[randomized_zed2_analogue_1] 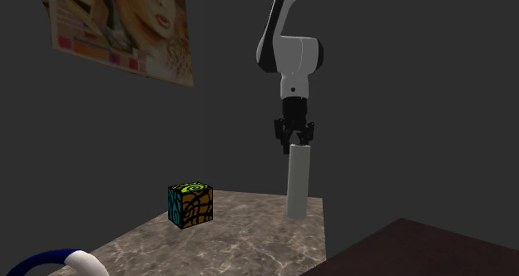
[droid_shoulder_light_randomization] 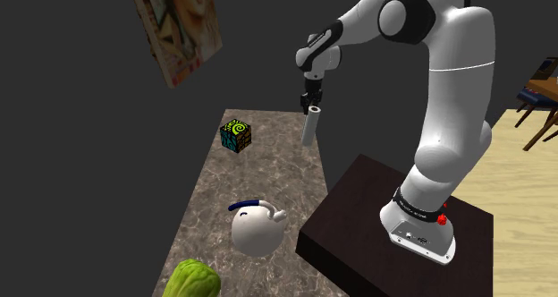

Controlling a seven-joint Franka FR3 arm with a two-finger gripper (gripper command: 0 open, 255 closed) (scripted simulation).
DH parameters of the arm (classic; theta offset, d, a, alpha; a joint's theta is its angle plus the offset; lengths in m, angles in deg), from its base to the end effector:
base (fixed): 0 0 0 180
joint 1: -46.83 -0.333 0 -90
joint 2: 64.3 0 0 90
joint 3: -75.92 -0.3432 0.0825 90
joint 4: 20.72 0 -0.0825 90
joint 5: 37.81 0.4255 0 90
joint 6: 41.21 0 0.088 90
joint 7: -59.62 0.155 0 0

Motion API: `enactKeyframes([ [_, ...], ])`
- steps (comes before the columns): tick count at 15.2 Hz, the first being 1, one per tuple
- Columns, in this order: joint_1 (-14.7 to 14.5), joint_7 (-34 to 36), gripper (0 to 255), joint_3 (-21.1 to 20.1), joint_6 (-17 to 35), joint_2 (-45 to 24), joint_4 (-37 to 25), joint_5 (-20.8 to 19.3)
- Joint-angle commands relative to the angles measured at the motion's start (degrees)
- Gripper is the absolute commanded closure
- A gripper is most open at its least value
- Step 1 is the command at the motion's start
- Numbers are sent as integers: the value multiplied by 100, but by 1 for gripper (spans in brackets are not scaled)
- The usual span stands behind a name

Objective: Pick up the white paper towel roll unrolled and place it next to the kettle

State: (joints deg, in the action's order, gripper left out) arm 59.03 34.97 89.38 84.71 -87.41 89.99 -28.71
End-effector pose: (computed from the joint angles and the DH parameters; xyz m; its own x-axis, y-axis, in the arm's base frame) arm 0.5846 -0.2661 0.2220 0.9895 -0.1019 -0.1024 -0.1098 -0.9912 -0.0740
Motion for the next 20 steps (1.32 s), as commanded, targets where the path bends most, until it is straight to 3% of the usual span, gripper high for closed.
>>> enactKeyframes([
  [1,-16,34,255,12,-129,85,-46,-32],
  [20,-78,231,255,108,-1357,815,-573,-290],
])
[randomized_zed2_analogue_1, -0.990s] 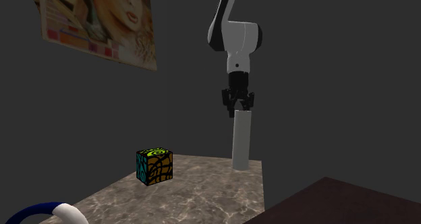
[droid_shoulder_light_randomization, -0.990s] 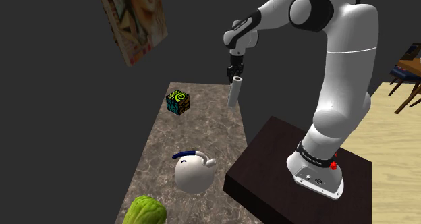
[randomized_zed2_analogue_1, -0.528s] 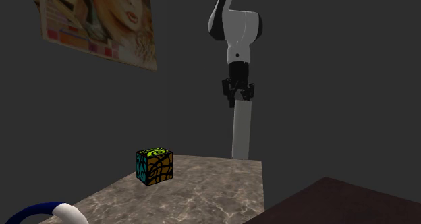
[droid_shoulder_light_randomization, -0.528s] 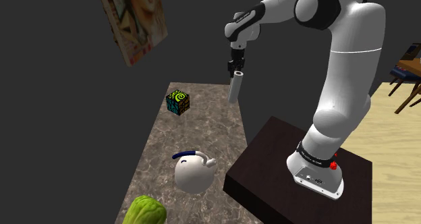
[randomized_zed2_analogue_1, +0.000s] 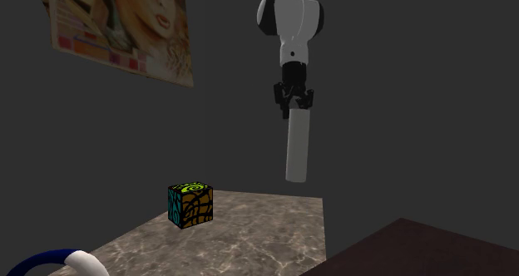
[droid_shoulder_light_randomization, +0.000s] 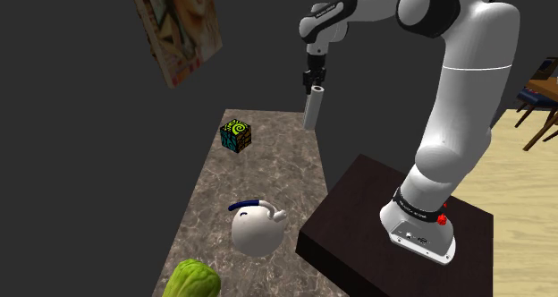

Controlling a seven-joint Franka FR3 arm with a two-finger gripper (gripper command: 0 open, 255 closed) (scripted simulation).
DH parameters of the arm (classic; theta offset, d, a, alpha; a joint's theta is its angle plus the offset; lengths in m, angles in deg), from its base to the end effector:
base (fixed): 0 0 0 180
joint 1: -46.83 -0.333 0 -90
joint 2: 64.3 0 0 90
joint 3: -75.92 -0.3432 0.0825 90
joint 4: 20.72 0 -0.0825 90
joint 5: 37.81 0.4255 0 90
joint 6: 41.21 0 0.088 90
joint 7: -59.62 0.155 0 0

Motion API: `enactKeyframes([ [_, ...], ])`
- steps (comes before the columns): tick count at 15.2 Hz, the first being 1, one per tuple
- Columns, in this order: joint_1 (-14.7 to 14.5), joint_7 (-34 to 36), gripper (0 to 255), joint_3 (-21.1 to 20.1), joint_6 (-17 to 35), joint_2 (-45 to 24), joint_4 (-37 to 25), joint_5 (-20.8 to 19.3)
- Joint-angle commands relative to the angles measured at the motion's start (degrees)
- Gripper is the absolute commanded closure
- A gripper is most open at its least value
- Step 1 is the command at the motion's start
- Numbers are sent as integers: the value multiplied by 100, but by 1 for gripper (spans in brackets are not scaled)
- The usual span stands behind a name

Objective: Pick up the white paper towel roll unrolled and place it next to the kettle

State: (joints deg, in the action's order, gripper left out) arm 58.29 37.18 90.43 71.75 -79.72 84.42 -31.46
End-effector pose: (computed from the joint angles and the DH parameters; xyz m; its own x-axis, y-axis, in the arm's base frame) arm 0.5886 -0.2668 0.3364 0.9895 -0.1020 -0.1026 -0.1098 -0.9912 -0.0740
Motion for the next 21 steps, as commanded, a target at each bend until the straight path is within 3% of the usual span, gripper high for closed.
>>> enactKeyframes([
  [1,-5,19,255,7,-129,74,-57,-25],
  [20,-7,134,255,41,-1468,399,-1085,-142],
  [21,-83,242,255,6,-1396,595,-830,-184],
])
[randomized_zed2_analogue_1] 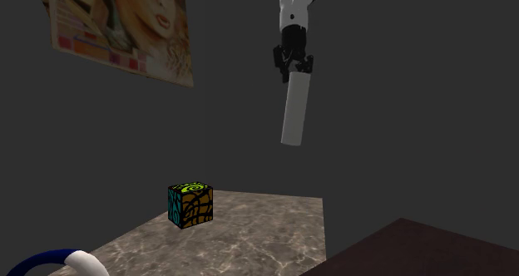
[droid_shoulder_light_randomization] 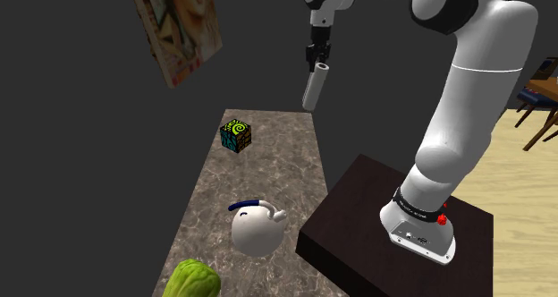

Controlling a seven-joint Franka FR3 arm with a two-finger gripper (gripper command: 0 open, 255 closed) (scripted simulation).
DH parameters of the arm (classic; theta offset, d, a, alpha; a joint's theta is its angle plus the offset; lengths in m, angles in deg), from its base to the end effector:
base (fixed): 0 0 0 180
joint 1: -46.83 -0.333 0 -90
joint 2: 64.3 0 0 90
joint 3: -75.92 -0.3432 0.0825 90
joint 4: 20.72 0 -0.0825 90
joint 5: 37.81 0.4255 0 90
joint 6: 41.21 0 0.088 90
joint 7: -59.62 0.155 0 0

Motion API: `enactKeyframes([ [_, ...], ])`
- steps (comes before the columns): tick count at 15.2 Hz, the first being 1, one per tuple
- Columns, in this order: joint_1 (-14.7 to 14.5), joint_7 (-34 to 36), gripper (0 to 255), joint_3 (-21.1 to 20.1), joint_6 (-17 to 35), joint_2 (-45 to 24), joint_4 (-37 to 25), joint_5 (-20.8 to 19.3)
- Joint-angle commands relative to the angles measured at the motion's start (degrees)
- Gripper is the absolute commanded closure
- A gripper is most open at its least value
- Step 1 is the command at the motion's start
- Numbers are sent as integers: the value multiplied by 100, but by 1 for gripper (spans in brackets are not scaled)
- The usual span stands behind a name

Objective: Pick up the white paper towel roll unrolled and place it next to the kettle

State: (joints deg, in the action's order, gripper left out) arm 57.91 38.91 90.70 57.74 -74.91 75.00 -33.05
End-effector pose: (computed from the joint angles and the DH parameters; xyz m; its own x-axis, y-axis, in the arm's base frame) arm 0.5869 -0.2623 0.4533 0.9895 -0.1020 -0.1027 -0.1098 -0.9912 -0.0740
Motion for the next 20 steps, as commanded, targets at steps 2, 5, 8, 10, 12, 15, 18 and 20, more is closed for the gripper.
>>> enactKeyframes([
  [2,-188,291,255,-99,129,487,588,-99],
  [5,-376,640,255,-246,277,1011,1229,-185],
  [8,-542,999,255,-421,386,1495,1794,-234],
  [10,-644,1241,255,-554,440,1797,2134,-245],
  [12,-744,1484,255,-695,482,2082,2446,-238],
  [15,-894,1852,255,-923,526,2479,2864,-192],
  [18,-1050,2221,255,-1167,552,2837,3225,-108],
  [20,-1158,2470,255,-1339,563,3053,3433,-31],
])
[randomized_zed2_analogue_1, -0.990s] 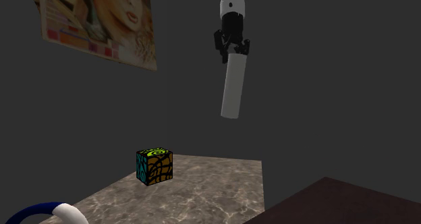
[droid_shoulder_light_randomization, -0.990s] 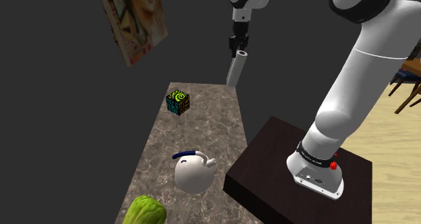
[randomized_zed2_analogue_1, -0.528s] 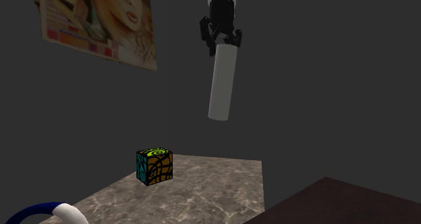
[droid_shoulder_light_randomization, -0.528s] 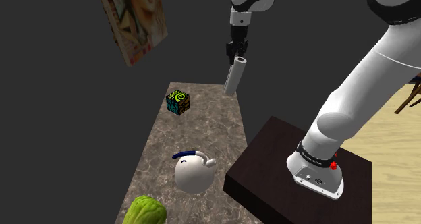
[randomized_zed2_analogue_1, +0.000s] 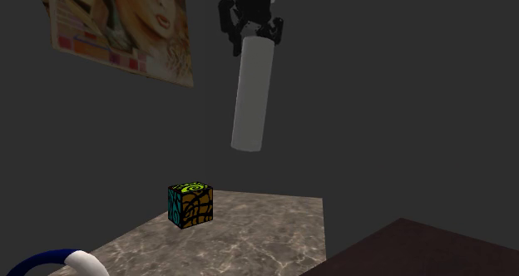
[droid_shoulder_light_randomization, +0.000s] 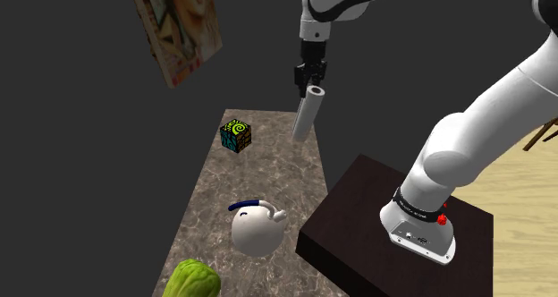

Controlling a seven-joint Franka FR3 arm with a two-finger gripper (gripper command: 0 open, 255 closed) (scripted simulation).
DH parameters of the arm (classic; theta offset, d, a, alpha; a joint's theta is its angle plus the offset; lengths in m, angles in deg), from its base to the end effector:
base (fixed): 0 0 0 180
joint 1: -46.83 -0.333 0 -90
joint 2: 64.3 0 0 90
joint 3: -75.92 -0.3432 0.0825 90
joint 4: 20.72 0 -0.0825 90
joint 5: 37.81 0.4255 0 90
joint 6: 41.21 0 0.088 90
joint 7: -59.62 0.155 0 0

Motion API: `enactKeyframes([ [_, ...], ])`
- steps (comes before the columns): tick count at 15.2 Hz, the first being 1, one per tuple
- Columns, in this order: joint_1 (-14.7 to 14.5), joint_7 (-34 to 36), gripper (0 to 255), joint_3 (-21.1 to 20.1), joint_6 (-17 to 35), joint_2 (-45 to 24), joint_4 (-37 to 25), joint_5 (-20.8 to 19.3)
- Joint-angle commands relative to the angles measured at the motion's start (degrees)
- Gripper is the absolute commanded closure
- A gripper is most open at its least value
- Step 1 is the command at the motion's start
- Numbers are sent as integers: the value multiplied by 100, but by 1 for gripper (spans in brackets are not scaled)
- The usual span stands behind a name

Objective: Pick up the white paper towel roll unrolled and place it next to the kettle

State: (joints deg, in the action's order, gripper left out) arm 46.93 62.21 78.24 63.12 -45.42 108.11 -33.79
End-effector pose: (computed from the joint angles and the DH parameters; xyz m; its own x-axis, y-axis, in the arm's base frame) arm 0.4676 -0.0113 0.4542 0.9896 -0.1008 -0.1024 -0.1087 -0.9913 -0.0744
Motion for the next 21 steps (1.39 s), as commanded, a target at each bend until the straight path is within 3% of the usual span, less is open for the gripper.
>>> enactKeyframes([
  [1,-116,265,255,-182,30,206,218,87],
  [11,-736,1552,255,-1145,62,916,812,673],
  [21,-1358,2924,255,-2225,193,976,753,1304],
])
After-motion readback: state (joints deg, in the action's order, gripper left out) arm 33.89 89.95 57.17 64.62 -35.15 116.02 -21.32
